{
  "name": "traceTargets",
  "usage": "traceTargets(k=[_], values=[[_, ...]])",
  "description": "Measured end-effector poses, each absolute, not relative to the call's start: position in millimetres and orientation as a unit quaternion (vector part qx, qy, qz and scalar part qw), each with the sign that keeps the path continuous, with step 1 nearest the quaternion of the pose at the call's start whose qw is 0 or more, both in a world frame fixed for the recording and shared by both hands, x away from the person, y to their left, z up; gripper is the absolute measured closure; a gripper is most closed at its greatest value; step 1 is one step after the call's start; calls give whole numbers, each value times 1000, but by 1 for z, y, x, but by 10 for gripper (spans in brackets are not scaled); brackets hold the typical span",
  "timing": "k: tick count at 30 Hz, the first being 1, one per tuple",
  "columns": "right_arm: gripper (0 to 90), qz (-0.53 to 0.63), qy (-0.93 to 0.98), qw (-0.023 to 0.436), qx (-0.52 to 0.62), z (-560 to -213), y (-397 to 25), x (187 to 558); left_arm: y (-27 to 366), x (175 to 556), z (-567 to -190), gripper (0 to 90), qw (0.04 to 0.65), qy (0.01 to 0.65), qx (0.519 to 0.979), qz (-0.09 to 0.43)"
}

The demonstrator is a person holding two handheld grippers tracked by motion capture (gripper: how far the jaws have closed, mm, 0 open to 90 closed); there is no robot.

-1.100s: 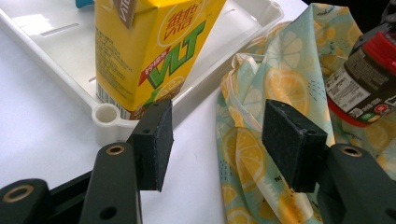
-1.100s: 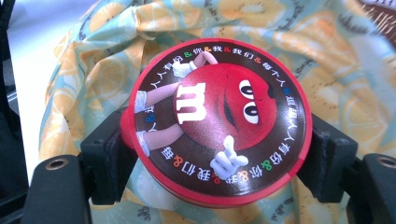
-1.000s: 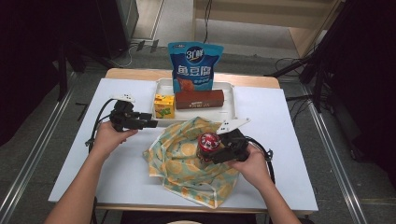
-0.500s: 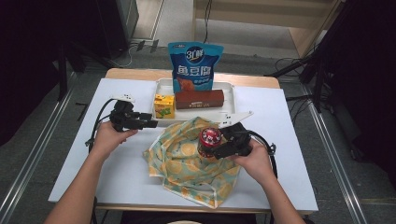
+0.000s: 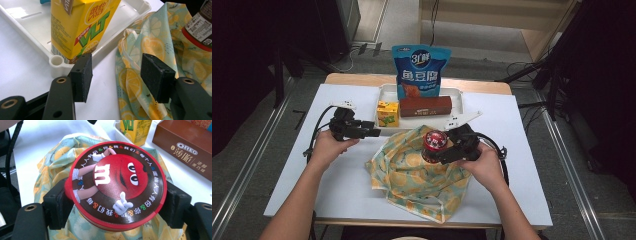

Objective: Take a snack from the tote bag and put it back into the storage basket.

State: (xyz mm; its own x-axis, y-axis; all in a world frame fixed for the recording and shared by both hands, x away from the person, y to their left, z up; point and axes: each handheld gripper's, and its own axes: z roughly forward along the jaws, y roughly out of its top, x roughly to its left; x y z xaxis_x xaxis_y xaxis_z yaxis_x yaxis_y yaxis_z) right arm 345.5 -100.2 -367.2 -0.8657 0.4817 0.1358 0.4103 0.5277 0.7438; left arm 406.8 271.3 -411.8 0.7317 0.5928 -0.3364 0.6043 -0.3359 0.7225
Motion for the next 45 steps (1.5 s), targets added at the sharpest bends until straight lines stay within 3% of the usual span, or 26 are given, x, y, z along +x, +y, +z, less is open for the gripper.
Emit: traceTargets(k=[45], values=[[238,423,844,93,316,-332,-111,402,273,406,-411,435,452,367,813,-5]])
